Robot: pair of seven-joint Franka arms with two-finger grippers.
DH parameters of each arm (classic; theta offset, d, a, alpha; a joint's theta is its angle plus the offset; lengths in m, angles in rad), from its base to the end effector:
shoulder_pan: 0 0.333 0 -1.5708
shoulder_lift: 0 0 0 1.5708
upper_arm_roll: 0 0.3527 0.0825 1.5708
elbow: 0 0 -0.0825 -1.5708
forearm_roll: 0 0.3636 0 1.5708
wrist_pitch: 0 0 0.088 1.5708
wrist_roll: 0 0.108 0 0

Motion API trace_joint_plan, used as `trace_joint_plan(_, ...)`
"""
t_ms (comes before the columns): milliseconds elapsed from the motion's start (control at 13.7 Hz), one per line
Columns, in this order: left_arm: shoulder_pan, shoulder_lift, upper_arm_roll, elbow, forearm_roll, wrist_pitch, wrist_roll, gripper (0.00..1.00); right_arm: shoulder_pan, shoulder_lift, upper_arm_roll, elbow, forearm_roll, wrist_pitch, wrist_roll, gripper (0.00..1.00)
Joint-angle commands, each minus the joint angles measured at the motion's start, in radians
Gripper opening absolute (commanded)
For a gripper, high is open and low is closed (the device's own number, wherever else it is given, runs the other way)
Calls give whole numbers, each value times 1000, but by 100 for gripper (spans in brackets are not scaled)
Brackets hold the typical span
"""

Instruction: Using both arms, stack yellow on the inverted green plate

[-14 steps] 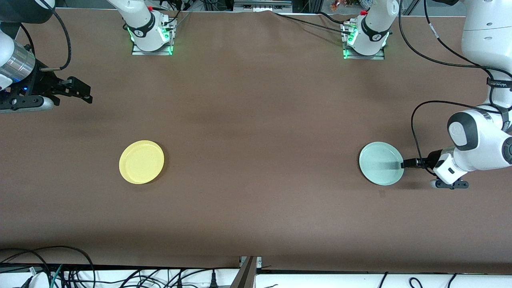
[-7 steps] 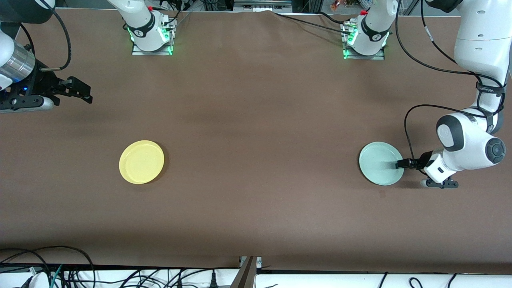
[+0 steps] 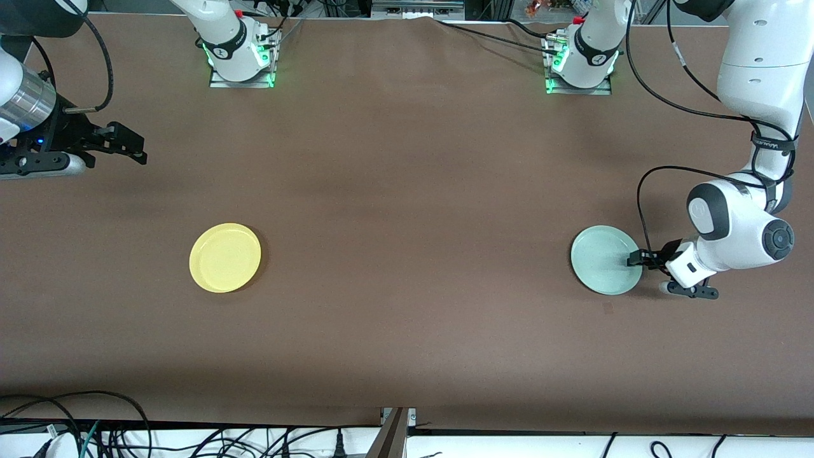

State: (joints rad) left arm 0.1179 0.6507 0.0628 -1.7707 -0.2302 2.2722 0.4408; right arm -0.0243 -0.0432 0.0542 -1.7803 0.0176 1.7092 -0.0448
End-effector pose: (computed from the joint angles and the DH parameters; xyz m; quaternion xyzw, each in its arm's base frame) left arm 0.6438 0.1073 0.2258 0.9939 -0.0539 -0.0498 0.0818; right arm 0.5241 0.0179 0.5997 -0.9992 -0.0360 0.0139 0.0076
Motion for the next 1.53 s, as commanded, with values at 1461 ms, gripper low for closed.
trace_joint_plan(1461,-207,-66,-134,197,269,6,-231,0,-3,12,-1,24,12,-19,8,100)
